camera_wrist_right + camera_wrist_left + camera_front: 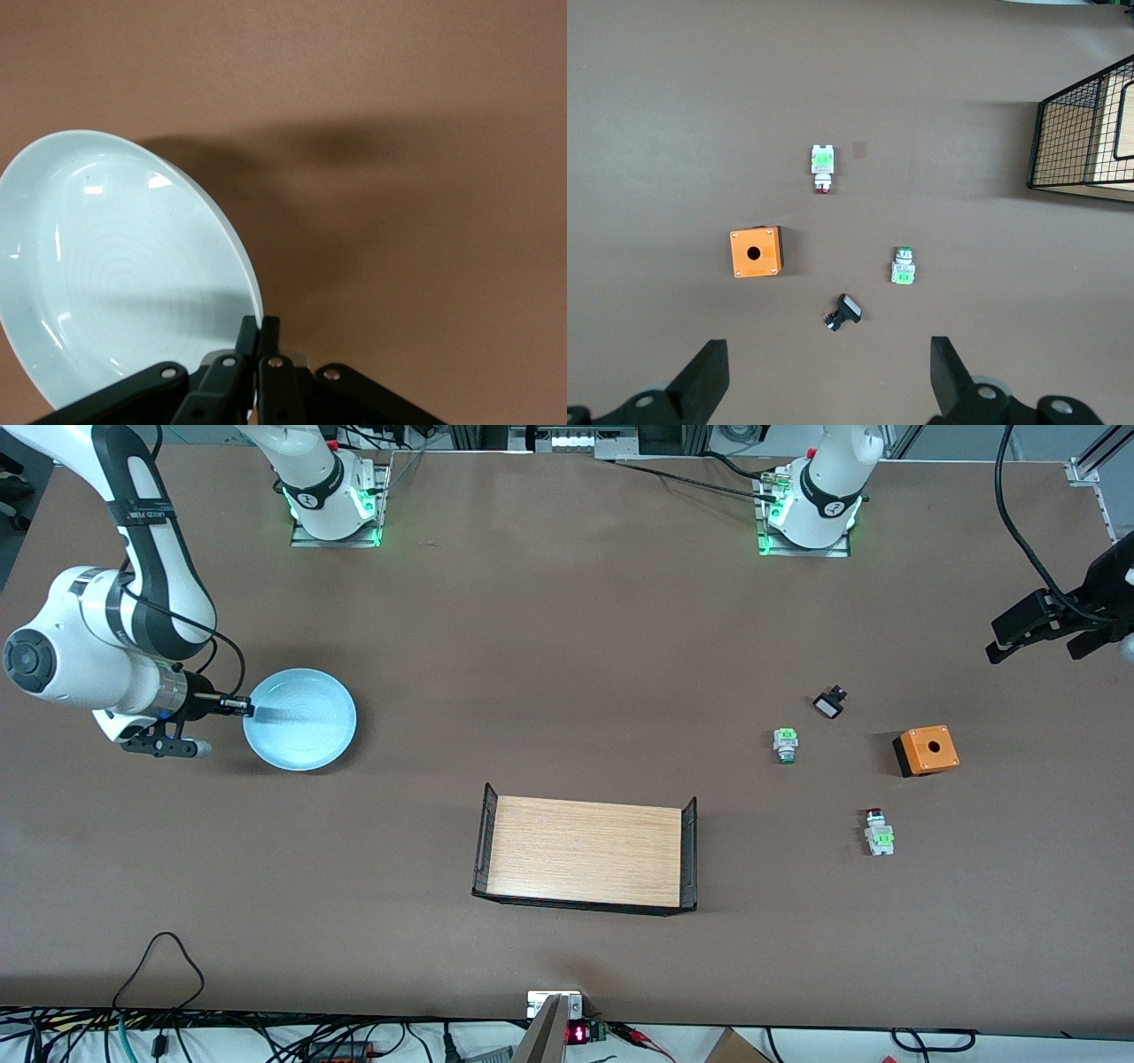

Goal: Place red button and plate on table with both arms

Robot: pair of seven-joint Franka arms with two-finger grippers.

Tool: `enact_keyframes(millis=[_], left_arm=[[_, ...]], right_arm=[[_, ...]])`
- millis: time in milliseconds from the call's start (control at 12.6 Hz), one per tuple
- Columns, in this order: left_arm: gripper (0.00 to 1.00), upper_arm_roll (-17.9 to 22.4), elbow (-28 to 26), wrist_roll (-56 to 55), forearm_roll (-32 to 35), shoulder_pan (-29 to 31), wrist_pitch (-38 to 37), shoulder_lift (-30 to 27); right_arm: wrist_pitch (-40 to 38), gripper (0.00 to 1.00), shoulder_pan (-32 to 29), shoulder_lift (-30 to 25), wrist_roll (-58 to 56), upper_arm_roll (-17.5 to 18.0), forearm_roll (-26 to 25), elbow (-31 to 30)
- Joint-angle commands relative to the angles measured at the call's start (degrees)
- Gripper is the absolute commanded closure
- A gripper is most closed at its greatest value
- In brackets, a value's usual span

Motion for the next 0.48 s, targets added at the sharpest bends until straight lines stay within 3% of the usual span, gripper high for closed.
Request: enact_keyframes(millis=[0,396], left_arm=[[0.0,-0.2,-0.6,0.0,1.5,-0.1,-0.5,-1.1],[0.0,-0.5,-0.6,-0.3,1.5,-0.3,-0.6,-1.1]], right_arm=[[7.0,1.0,-2.6,-2.2,-4.3,1.0,-0.2,-6.4],[11.8,1.0,-3.4,0.5,-5.7,1.1,0.4,-8.0]])
